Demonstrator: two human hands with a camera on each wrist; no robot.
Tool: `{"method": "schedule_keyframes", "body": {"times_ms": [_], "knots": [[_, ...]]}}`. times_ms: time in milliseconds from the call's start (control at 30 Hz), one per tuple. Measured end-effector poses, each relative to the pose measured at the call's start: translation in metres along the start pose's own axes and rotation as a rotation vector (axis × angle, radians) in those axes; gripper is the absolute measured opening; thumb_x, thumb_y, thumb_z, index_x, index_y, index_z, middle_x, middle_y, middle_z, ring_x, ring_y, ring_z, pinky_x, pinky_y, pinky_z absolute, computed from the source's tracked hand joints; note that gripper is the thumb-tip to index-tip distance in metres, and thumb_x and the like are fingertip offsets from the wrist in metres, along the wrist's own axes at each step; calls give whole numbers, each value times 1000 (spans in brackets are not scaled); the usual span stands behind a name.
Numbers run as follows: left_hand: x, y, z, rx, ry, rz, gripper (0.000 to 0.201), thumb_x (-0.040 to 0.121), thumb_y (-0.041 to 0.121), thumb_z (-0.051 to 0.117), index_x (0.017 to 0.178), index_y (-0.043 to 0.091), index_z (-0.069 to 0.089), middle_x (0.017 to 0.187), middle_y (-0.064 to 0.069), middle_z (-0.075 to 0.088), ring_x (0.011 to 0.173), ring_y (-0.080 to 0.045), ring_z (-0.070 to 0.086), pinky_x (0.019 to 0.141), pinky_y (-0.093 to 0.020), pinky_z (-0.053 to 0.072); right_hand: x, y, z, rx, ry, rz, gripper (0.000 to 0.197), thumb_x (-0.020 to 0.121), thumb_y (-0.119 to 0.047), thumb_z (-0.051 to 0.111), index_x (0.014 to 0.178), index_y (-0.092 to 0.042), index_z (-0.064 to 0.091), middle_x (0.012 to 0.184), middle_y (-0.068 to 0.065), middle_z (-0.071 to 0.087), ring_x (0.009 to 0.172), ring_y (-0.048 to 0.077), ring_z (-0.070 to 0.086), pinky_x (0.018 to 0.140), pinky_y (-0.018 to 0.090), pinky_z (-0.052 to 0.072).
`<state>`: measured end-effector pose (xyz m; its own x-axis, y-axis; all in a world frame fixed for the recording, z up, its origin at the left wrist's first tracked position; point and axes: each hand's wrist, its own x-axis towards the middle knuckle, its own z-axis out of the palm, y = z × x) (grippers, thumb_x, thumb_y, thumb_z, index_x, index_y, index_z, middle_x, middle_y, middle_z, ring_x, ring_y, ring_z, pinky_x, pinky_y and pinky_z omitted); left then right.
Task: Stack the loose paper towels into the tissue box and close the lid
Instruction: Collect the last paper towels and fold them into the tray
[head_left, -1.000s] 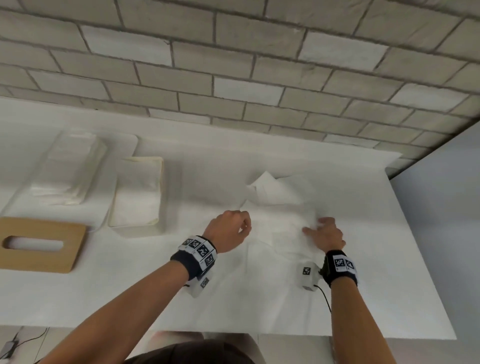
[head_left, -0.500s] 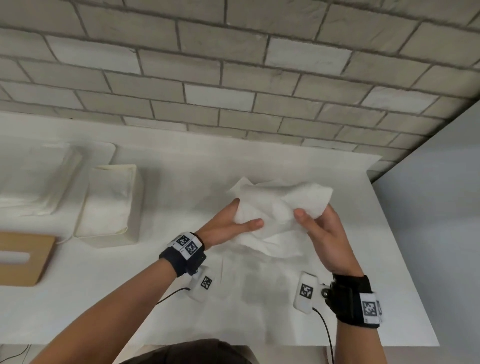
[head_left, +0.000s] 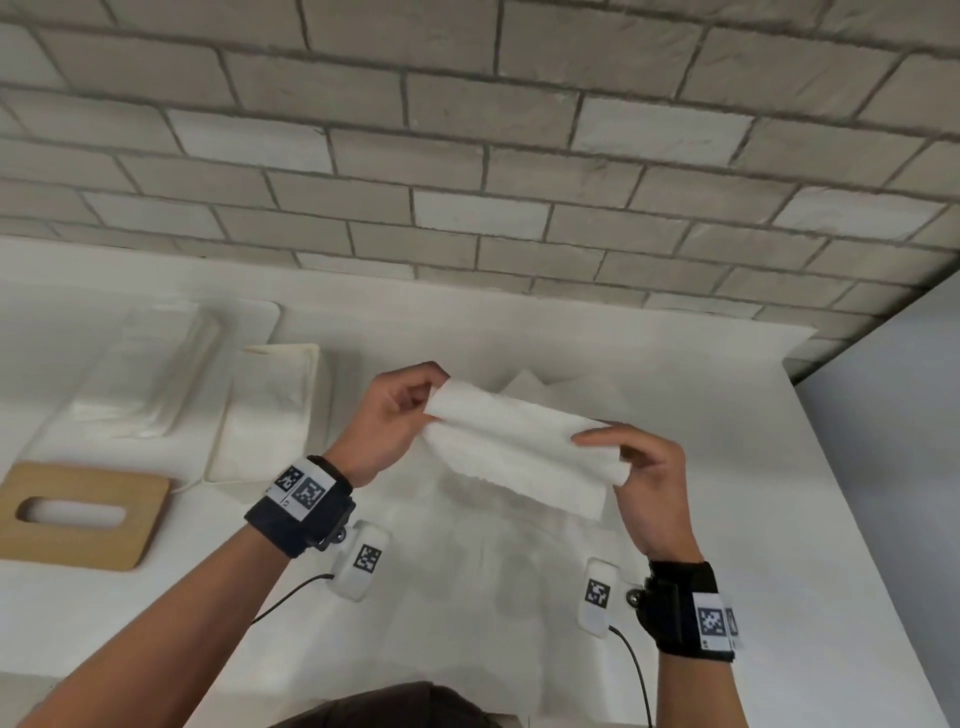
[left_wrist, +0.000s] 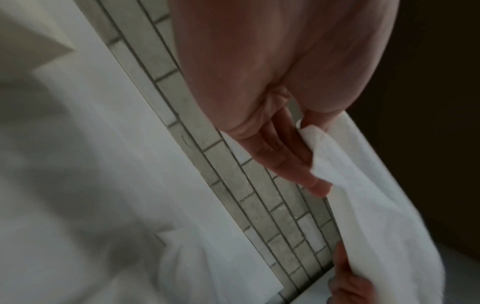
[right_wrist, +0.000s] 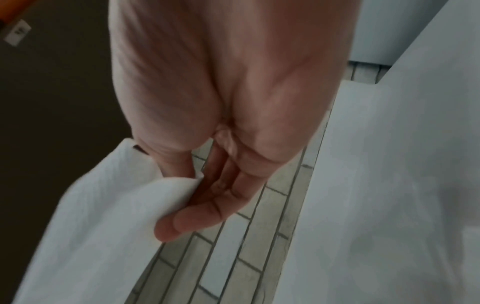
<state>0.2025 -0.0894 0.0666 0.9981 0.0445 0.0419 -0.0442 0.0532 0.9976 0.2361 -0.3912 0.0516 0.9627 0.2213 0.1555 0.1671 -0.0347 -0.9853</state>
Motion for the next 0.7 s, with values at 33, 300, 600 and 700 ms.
{"method": "schedule_keyframes", "body": {"times_ms": [33, 300, 600, 700], "knots": [[-3, 4, -9, -16, -3, -33, 24, 94, 3, 54, 91, 16, 73, 88, -7, 69, 79, -25, 61, 66, -30, 48, 1, 1, 9, 14, -10, -5, 53, 79, 35, 49, 88, -3, 83, 99, 8, 82, 98, 25, 76, 84, 28, 55], [-25, 23, -96, 141, 3, -164, 19, 105, 28, 67, 120, 17, 68, 115, -13, 71, 91, -25, 66, 75, -36, 47, 1, -6, 103, 279, -103, 195, 48, 103, 9, 37, 111, -8, 81, 119, 6, 75, 105, 26, 68, 81, 32, 52], [-4, 79, -230, 713, -540, -197, 42, 99, 21, 77, 133, 41, 63, 96, 23, 75, 85, -5, 67, 71, -21, 48, -14, -3, 254, -208, -508, 110, 20, 98, -9, 74, 105, -25, 83, 114, -16, 79, 116, 8, 71, 103, 29, 52], [14, 90, -266, 876, -631, -286, 66, 89, 13, 84, 134, 55, 59, 112, 18, 77, 110, -4, 67, 91, -23, 49, -14, 11, 301, -133, -338, 195, 20, 99, -10, 72, 102, -27, 82, 116, -19, 78, 116, 5, 68, 90, 26, 56]]}}
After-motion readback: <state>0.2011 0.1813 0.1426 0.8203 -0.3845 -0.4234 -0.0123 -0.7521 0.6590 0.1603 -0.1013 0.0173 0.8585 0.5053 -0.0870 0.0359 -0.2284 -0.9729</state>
